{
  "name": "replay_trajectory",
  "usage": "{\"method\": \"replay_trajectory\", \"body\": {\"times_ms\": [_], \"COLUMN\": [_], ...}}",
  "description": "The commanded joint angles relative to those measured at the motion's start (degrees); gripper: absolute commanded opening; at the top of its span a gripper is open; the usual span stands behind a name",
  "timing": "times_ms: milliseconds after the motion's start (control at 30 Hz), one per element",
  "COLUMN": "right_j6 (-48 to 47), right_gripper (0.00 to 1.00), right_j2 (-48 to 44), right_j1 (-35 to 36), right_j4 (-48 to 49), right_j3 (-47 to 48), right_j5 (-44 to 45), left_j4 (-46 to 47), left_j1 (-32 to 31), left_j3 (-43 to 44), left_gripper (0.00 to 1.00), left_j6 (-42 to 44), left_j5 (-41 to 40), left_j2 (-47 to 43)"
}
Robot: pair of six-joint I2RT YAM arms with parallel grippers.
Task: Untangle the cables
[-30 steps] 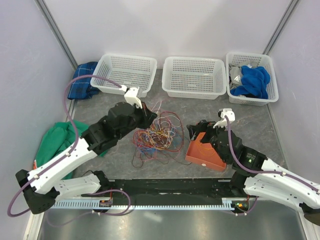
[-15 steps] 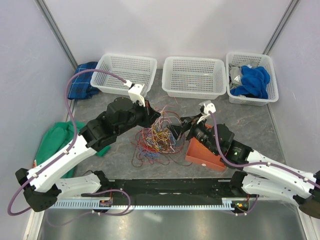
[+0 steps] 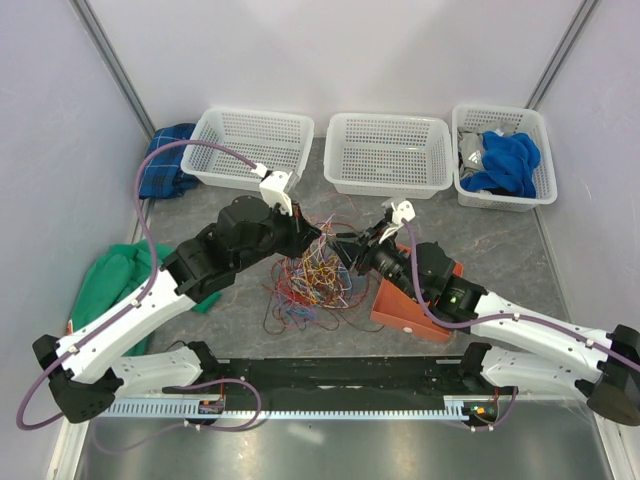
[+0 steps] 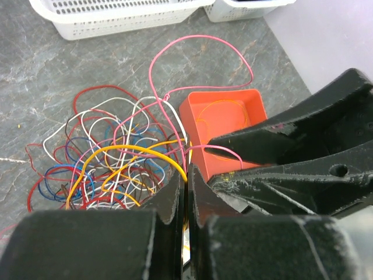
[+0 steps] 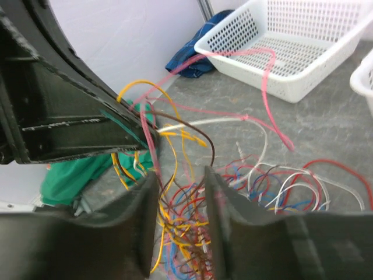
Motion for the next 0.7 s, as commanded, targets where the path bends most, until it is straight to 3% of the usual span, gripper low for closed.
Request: {"method": "replay_trajectory", "body": {"times_ms": [0, 100, 167, 200, 233, 333, 667], "right_j6": [-1.5, -2.7, -3.9, -4.3, -5.0, -7.4, -11.6], "right_gripper": [0.3, 0.0, 0.0, 0.0, 0.0, 0.0, 0.0], "right_j2": [0.1, -1.8, -2.7, -3.7, -4.0, -4.1, 0.7], "right_j1": [0.0, 0.0, 0.0, 0.0, -0.1, 0.0, 0.0], "right_j4": [4.6, 1.1, -3.1, -4.3, -5.6, -12.3, -27.0], "right_j3": [3.1, 4.5, 7.0, 7.9, 8.9, 14.2, 34.0], "right_j5": [-1.2, 1.9, 5.2, 6.3, 8.6, 11.1, 17.2], "left_j4": [1.2, 0.4, -0.7, -1.7, -2.3, -4.2, -3.9], "left_j1": [0.0, 0.1, 0.1, 0.1, 0.1, 0.1, 0.1], "left_j3": [-0.8, -1.2, -1.1, -1.2, -1.3, -2.0, -7.8], "left_gripper": [0.02, 0.02, 0.13, 0.23, 0.55, 0.99, 1.0], "left_j6": [1.6, 2.1, 2.3, 2.4, 2.4, 1.0, -2.0], "left_j5": [0.6, -1.2, -3.9, -4.7, -5.4, -8.9, -17.8], "left_j2": [0.3, -0.6, -1.3, -2.4, -2.9, -5.5, -13.7]}}
